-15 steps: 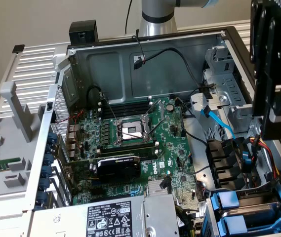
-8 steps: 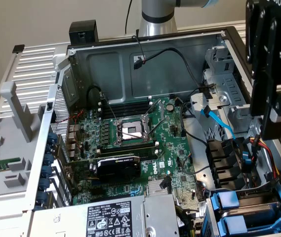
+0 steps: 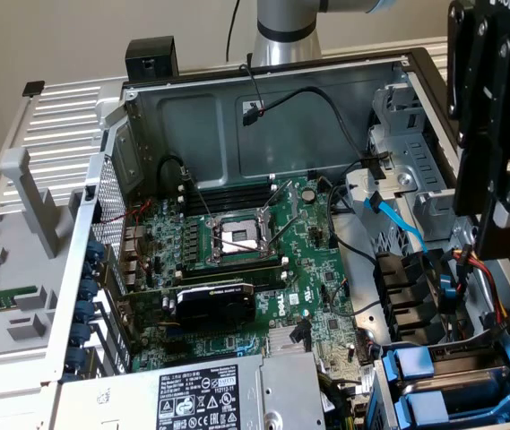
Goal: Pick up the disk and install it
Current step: 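Insert the first disk wire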
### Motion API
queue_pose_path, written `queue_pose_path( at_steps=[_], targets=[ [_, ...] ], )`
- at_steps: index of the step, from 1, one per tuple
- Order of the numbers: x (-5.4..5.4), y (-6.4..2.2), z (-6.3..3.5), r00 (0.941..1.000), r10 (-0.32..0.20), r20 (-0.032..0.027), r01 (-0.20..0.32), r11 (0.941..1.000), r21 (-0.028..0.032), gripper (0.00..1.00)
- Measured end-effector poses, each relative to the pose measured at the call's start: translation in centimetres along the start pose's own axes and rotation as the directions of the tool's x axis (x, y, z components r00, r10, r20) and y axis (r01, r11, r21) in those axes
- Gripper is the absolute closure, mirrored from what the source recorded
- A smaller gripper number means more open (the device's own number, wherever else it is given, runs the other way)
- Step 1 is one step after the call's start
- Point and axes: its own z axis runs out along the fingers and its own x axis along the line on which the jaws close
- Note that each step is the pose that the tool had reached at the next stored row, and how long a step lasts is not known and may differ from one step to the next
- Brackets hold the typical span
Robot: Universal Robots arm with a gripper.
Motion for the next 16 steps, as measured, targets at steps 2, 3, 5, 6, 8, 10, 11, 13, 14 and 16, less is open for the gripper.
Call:
queue_pose_path(
  at_steps=[2, 3, 5, 6, 8, 10, 11, 13, 14, 16],
  targets=[
    [0.1, -0.15, 0.03, 1.0, -0.003, 0.001, 0.003, 1.0, -0.009, 0.57],
    [0.1, -0.21, 0.03, 1.0, -0.006, 0.0012, 0.006, 0.9999, -0.0152, 0.57],
    [0.2, -0.27, 0.07, 0.9999, -0.012, 0.0013, 0.012, 0.9996, -0.027, 0.57],
    [0.2, -0.29, 0.09, 0.9999, -0.016, 0.0014, 0.016, 0.9994, -0.0302, 0.57],
    [0.3, -0.34, 0.12, 0.9997, -0.023, 0.0012, 0.023, 0.9992, -0.0312, 0.57],
    [0.7, -0.53, 0.2, 0.9997, -0.024, 0.0016, 0.024, 0.9992, -0.0312, 0.57],
    [1.0, -0.68, 0.25, 0.9997, -0.024, 0.0018, 0.024, 0.9992, -0.0312, 0.57],
    [1.7, -0.96, 0.36, 0.9997, -0.024, 0.0028, 0.024, 0.9992, -0.0312, 0.57],
    [2.0, -1.09, 0.42, 0.9997, -0.024, 0.0035, 0.024, 0.9992, -0.0312, 0.57],
    [2.6, -1.31, 0.52, 0.9997, -0.024, 0.0055, 0.024, 0.9992, -0.0314, 0.57]
  ],
)
